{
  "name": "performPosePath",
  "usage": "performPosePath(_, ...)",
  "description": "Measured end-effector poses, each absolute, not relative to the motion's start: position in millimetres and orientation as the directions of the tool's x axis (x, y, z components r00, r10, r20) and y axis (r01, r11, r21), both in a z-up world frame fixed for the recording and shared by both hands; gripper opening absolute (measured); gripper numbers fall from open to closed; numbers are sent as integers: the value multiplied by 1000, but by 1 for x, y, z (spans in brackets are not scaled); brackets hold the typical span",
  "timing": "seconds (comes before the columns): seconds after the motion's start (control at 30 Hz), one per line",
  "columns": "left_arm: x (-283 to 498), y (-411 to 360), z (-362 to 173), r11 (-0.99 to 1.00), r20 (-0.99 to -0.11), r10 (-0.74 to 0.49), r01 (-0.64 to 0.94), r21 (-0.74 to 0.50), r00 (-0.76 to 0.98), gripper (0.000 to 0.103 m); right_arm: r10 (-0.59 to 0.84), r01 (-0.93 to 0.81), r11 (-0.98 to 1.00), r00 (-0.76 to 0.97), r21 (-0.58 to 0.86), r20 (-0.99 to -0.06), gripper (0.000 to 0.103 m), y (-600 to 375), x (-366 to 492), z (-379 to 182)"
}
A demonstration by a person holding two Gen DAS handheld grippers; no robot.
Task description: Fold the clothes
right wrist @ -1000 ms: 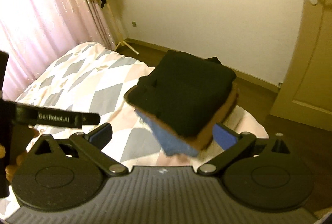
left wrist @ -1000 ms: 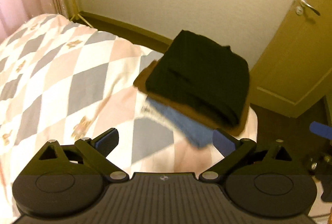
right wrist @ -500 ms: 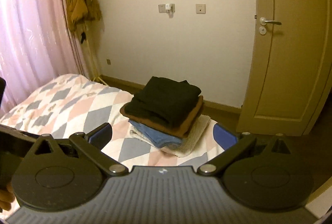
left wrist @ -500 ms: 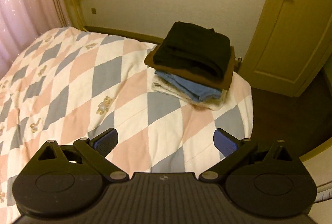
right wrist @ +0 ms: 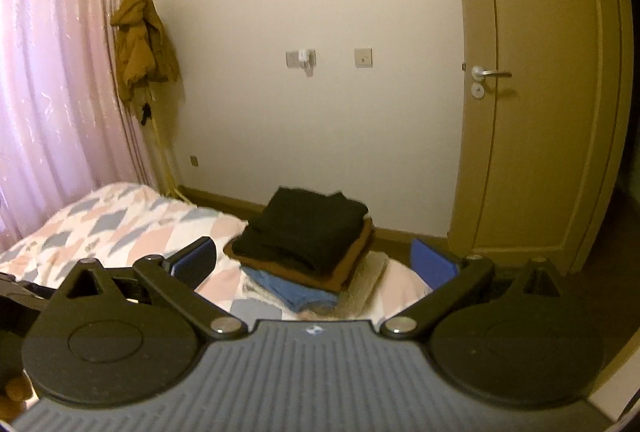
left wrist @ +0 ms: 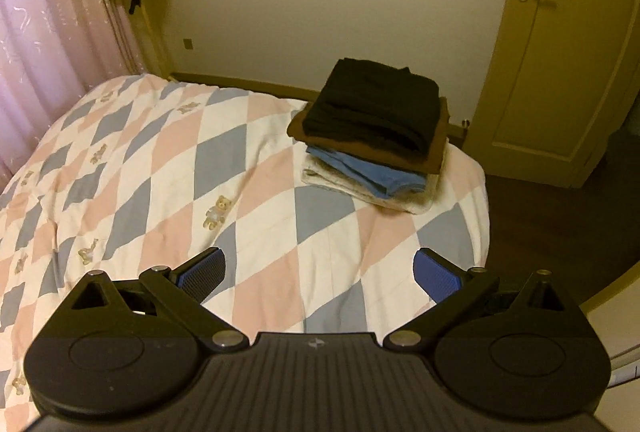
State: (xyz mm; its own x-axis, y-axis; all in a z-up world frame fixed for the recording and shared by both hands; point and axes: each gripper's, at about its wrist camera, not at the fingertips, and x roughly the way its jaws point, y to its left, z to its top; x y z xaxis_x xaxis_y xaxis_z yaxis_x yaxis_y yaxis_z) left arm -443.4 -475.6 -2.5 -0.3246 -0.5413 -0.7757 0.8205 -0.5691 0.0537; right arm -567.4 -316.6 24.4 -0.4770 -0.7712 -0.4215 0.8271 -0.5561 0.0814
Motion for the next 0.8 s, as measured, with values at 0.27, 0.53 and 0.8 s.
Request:
performPosePath(0.27,-458,-478,-7,-569,-794,-533,818,80,-293,103,-747,838,-539,-427,89,-510,103,-332,-579,5)
performPosePath(0.53,-480,-484,-15,-544,-807,-529,835,85,-263,103,-738,866,-499,-409,27,-536,103,-347,-600,0)
performPosePath(0.8,-520,-488,-19,-524,-813,-534,845,105,-231,103,-739,889,-455,-349,45,-577,103,-357,-644,-7)
